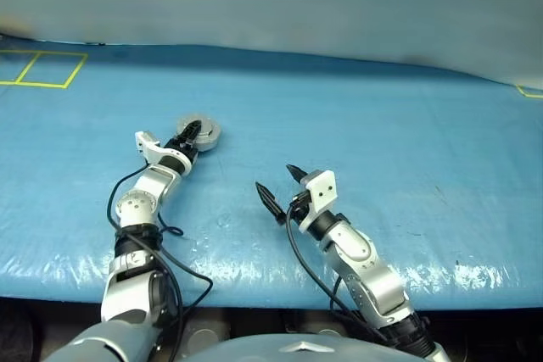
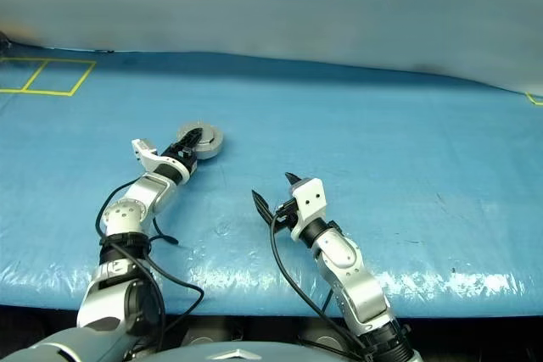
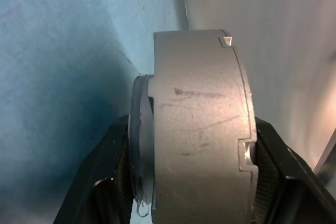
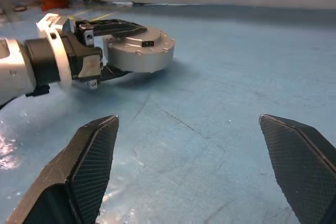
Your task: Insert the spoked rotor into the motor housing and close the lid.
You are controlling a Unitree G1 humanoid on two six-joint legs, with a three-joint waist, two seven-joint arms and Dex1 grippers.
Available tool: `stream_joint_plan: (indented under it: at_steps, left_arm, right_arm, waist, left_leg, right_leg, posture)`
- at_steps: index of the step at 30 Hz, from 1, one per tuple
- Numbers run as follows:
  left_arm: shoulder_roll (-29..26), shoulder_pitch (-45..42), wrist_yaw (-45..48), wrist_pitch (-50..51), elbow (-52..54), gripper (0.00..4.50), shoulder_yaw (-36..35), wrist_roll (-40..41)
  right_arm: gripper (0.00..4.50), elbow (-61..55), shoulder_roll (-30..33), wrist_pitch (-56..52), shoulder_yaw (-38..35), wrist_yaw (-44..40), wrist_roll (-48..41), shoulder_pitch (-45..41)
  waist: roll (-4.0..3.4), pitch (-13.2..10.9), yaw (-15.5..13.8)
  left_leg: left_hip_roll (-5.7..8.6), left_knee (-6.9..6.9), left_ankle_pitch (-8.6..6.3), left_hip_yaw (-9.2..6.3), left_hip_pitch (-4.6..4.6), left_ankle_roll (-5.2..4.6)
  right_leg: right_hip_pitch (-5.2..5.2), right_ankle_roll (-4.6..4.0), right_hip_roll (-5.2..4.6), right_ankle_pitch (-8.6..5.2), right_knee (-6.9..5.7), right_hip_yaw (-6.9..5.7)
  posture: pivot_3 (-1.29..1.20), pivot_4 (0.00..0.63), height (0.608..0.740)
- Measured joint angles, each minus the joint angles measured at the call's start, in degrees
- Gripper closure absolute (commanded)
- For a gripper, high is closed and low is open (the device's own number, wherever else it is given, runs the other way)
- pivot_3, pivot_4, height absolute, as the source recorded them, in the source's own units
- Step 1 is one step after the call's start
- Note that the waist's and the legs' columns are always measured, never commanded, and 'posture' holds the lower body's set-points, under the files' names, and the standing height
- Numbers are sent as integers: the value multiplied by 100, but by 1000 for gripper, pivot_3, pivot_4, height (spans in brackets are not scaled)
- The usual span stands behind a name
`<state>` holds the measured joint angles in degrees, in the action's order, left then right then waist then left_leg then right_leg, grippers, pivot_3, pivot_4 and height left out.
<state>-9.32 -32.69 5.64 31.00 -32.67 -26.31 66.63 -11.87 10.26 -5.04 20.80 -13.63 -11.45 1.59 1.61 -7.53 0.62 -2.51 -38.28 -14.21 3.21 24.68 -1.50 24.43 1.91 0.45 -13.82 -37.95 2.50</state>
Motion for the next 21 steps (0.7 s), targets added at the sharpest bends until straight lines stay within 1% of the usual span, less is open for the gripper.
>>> stream_joint_plan:
  at_steps: [8, 11, 14, 19, 21]
  left_arm:
    - [-106, -1231, 557, -455, -1881, 2155, -167, -912]
    - [-116, -1493, 610, -646, -2375, 2155, -218, -1226]
    - [-121, -1686, 664, -820, -2680, 2155, -314, -1463]
    - [-119, -1712, 747, -837, -2766, 2155, -462, -1640]
    - [-132, -1685, 744, -748, -2750, 1406, -508, -1680]
  right_arm:
    - [0, 128, -48, 386, 126, -154, 684, 193]
    - [0, 200, -38, 443, 137, -224, 837, 210]
    - [0, 221, -67, 453, 123, -259, 915, 238]
    - [0, 221, -123, 453, 106, -262, 980, 309]
    - [0, 222, -152, 452, 108, -263, 1007, 333]
  waist:
    - [1, 0, 4]
    - [1, -1, 13]
    - [1, 0, 8]
    - [2, 0, 19]
    - [1, 1, 24]
  left_leg:
    - [0, 1, 0, 1, 1, 1]
    - [0, 2, 0, 3, 0, 1]
    - [-3, 2, 2, 1, -2, 3]
    - [-4, -1, 3, 3, -7, 5]
    - [-4, -1, 4, 4, -12, 6]
  right_leg:
    - [1, 0, -1, 0, 2, 0]
    - [2, 0, -2, 0, 1, 1]
    - [1, -1, -2, 0, -5, 0]
    - [1, -1, -3, 0, -16, 2]
    - [0, -2, -3, 0, -21, 4]
  posture:
    - [0, 150, 740]
    - [0, 150, 740]
    - [0, 150, 740]
    - [0, 150, 740]
    - [0, 150, 740]
